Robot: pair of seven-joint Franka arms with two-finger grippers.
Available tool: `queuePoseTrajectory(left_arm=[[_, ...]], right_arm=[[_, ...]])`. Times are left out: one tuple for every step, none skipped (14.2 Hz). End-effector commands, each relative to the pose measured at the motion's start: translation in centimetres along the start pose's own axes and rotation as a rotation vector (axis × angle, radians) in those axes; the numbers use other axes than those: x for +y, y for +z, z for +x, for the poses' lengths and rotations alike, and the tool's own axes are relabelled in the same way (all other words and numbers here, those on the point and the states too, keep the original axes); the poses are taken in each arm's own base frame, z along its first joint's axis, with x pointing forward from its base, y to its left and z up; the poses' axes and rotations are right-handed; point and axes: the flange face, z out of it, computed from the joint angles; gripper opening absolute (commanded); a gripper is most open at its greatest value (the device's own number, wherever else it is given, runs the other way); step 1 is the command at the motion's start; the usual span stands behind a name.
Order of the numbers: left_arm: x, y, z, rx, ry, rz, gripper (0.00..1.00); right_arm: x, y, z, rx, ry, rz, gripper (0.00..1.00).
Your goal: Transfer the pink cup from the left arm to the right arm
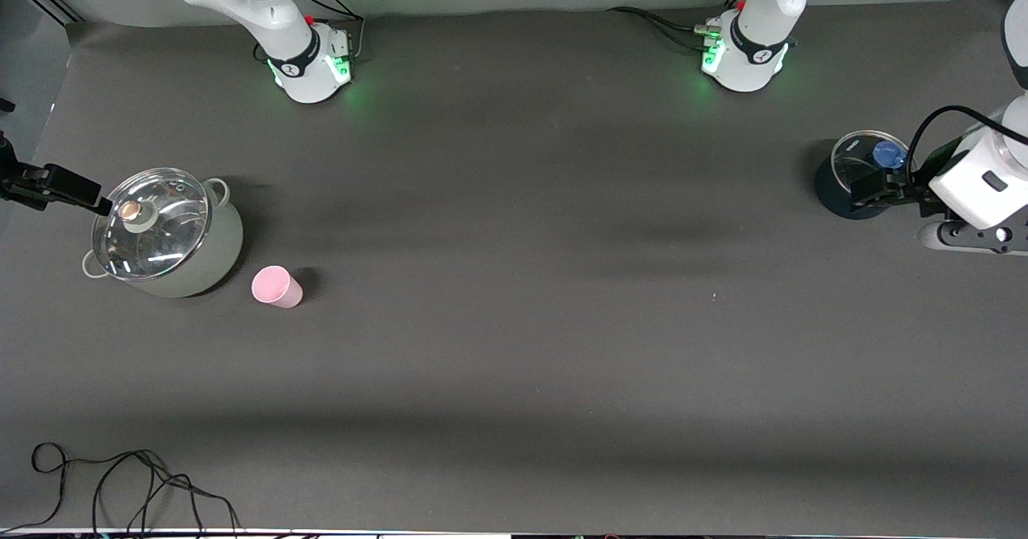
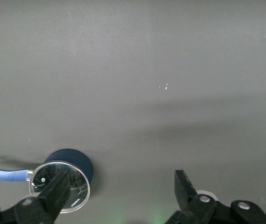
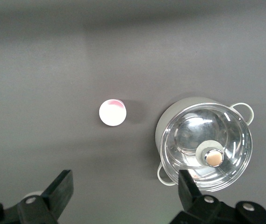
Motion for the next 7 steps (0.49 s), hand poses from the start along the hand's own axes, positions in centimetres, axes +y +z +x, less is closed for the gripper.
queuePoseTrajectory(left_arm=[[0.1, -0.7, 0.2, 0.014, -0.013, -0.006, 0.99], [0.1, -0.6, 0.2, 0.011, -0.01, -0.006, 0.99], [0.1, -0.6, 0.2, 0.01, -0.008, -0.006, 0.99], [0.1, -0.6, 0.2, 0.01, -0.008, -0.006, 0.99], [0.1, -0.6, 0.2, 0.01, -0.008, -0.006, 0.99], [0.1, -0.6, 0.1, 0.01, -0.008, -0.005, 0.99], [0.0, -0.6, 0.1, 0.007, -0.008, -0.005, 0.99]], right_arm=[[0.1, -0.5, 0.0, -0.004, -0.015, -0.015, 1.0], [0.2, -0.5, -0.1, -0.006, -0.014, -0.014, 1.0], [0.8, -0.4, -0.2, -0.008, -0.005, -0.01, 0.99], [1.7, -0.5, -0.2, -0.006, 0.012, -0.008, 1.0], [1.0, -0.8, -0.4, -0.001, -0.003, -0.005, 0.99], [1.3, -1.2, -0.6, 0.007, 0.003, 0.0, 1.0], [1.0, -1.5, -0.7, 0.013, -0.005, 0.001, 1.0]])
